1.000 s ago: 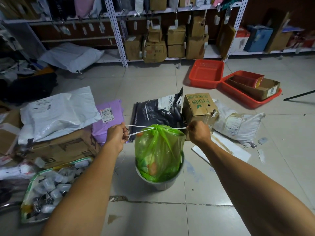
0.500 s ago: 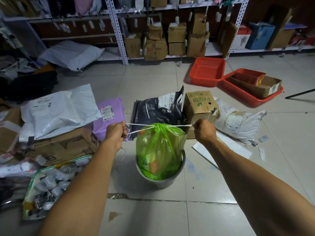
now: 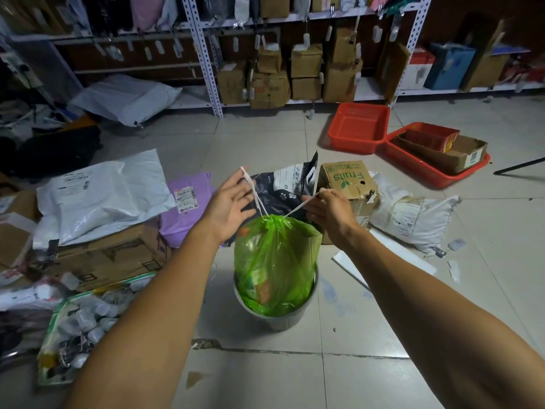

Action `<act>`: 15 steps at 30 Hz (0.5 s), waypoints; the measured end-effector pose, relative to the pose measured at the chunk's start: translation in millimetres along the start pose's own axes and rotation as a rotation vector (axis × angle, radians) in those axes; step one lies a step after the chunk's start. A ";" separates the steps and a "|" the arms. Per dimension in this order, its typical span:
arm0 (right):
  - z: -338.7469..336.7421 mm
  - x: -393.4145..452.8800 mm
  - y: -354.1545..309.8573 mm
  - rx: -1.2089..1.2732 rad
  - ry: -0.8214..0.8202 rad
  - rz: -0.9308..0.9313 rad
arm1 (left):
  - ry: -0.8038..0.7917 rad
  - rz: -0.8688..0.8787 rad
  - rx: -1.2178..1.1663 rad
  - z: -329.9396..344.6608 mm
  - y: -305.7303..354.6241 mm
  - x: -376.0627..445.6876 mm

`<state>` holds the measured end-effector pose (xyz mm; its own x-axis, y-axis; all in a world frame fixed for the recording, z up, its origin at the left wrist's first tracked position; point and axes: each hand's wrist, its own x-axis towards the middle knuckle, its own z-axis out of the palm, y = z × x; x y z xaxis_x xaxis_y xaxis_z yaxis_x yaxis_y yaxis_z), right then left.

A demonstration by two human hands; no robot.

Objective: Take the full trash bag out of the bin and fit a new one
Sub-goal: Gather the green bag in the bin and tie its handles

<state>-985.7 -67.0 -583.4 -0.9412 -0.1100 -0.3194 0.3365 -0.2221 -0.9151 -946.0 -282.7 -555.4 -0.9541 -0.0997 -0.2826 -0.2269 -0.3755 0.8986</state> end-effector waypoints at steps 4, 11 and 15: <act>-7.2 9.8 7.8 -0.017 0.006 -0.013 | 0.021 0.066 0.611 0.8 -23.2 7.0; -18.5 15.4 33.6 -0.581 0.029 -0.033 | 0.254 0.169 1.101 -14.5 -47.0 11.7; -18.1 21.3 39.2 -0.670 0.153 -0.106 | 0.296 0.150 0.952 -12.1 -46.3 8.6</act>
<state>-993.0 -60.5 -630.6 -0.9781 0.0282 -0.2062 0.1983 0.4273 -0.8821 -941.3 -277.3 -603.4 -0.9280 -0.3589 -0.1004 -0.2939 0.5389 0.7894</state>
